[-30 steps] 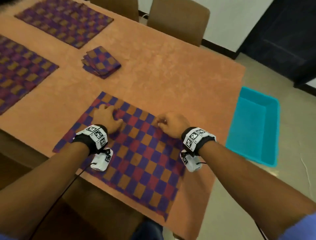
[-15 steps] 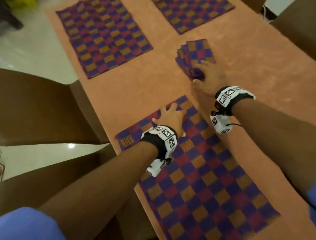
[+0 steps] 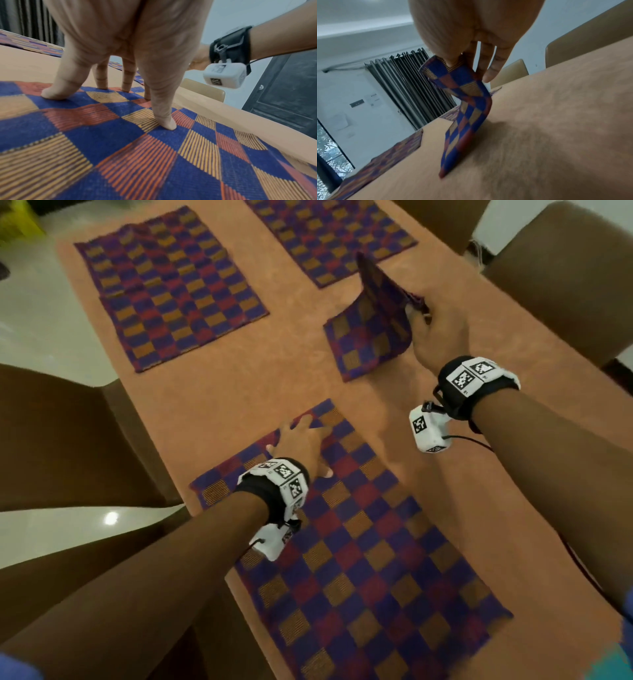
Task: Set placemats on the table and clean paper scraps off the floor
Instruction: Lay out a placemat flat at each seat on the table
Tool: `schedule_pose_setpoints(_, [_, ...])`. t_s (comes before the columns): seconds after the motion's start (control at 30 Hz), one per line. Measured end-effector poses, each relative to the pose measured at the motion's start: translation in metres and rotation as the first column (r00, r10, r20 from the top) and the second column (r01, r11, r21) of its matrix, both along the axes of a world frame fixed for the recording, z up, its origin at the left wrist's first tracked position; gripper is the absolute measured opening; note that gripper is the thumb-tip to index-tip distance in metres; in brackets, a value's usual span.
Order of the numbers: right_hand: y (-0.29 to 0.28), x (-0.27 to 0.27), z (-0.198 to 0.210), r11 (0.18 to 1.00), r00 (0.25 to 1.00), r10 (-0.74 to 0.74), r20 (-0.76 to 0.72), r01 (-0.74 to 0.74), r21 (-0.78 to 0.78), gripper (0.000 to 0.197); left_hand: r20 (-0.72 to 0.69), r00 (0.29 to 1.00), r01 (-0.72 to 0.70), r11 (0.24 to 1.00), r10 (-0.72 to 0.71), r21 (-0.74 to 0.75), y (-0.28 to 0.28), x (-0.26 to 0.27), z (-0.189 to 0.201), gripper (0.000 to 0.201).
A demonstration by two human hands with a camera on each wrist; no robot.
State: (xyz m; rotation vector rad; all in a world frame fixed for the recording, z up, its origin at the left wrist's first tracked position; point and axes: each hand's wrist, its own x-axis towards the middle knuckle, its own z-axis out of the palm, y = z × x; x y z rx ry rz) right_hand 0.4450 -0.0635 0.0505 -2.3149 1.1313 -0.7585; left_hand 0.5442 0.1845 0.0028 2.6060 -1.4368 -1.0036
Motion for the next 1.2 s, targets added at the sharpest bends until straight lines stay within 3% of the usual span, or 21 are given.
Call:
schedule_pose_setpoints(0.1, [-0.011,-0.041,0.048,0.998,1.000,0.007,-0.025,-0.009,-0.070,0.029,0.039,0.999,-0.004,1.000,0.004,0.008,0.000,-0.002,0.001,0.090])
schedule_pose_setpoints(0.23, [-0.021,-0.098,0.114,0.978,0.993,-0.104,-0.056,0.092,-0.187,0.033,0.096,0.994,0.047,0.998,-0.049,0.032,-0.001,-0.005,0.009,0.089])
schedule_pose_setpoints(0.3, [-0.010,-0.129,0.139,0.953,0.982,-0.168,-0.085,0.140,-0.267,0.031,0.104,0.994,0.036,0.999,-0.037,0.009,-0.002,-0.012,0.015,0.080])
schedule_pose_setpoints(0.37, [0.007,-0.160,0.150,0.950,0.991,-0.131,-0.033,0.116,-0.290,0.027,0.099,0.995,0.028,0.997,-0.021,-0.068,-0.004,-0.025,0.021,0.070])
schedule_pose_setpoints(0.43, [0.024,-0.191,0.135,0.978,0.997,0.075,-0.017,-0.077,-0.194,0.026,0.051,0.998,0.034,0.986,-0.026,-0.166,-0.007,-0.041,0.028,0.063])
schedule_pose_setpoints(0.53, [0.063,-0.238,0.081,0.939,0.916,0.344,-0.207,-0.337,0.072,0.036,-0.075,0.996,0.029,0.965,-0.050,-0.260,-0.014,-0.070,0.038,0.056])
schedule_pose_setpoints(0.6, [0.097,-0.261,0.040,0.895,0.843,0.446,-0.301,-0.418,0.154,0.036,-0.107,0.992,0.031,0.957,-0.064,-0.287,-0.020,-0.085,0.040,0.053])
schedule_pose_setpoints(0.67, [0.125,-0.277,0.010,0.865,0.766,0.497,-0.408,-0.404,0.297,0.030,-0.118,0.991,0.038,0.967,-0.070,-0.252,-0.028,-0.102,0.038,0.049])
schedule_pose_setpoints(0.73, [0.140,-0.287,-0.010,0.846,0.711,0.517,-0.476,-0.339,0.411,0.031,-0.169,0.984,0.028,0.978,-0.064,-0.205,-0.035,-0.119,0.035,0.048])
schedule_pose_setpoints(0.87, [0.140,-0.286,-0.028,0.898,0.809,0.400,-0.431,-0.253,0.359,0.040,-0.198,0.976,0.057,0.983,-0.091,-0.173,-0.045,-0.145,0.024,0.048])
schedule_pose_setpoints(0.97, [0.132,-0.278,-0.033,0.907,0.815,0.368,-0.448,-0.209,0.365,0.046,-0.167,0.979,0.081,0.978,-0.114,-0.193,-0.052,-0.157,0.021,0.029])
schedule_pose_setpoints(1.1, [0.131,-0.274,-0.041,0.930,0.802,0.328,-0.499,-0.182,0.319,0.039,-0.331,0.941,-0.127,0.979,0.068,-0.160,-0.061,-0.161,0.017,0.052])
schedule_pose_setpoints(1.2, [0.136,-0.276,-0.046,0.941,0.817,0.294,-0.497,-0.157,0.299,0.043,-0.457,0.879,-0.212,0.969,0.133,-0.124,-0.067,-0.166,0.016,0.026])
